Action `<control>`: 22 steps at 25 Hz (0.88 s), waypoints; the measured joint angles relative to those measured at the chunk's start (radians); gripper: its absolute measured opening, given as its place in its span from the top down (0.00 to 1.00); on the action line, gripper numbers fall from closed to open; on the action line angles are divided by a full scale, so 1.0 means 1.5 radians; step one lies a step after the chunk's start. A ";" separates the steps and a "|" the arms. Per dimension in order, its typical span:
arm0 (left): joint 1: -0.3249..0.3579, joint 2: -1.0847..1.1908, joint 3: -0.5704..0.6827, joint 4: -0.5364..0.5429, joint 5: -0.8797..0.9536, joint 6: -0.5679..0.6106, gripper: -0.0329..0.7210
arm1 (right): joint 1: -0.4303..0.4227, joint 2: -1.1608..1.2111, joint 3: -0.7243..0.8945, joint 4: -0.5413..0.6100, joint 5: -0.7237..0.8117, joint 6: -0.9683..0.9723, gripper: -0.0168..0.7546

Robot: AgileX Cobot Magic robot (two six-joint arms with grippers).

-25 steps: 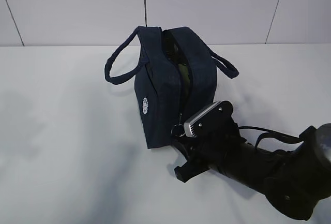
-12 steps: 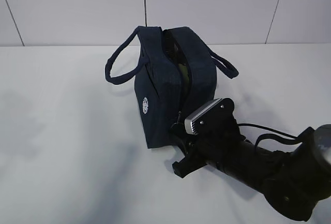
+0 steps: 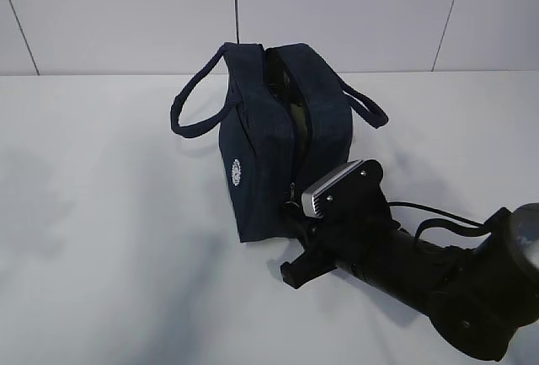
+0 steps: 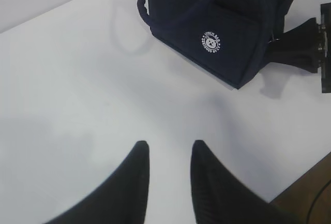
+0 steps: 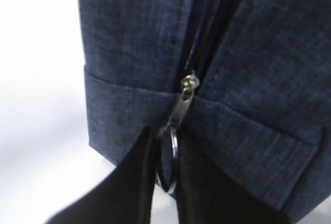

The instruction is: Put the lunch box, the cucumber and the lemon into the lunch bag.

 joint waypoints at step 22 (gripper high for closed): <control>0.000 0.023 0.000 -0.097 0.000 0.000 0.71 | 0.000 -0.005 0.000 0.006 0.001 0.042 0.98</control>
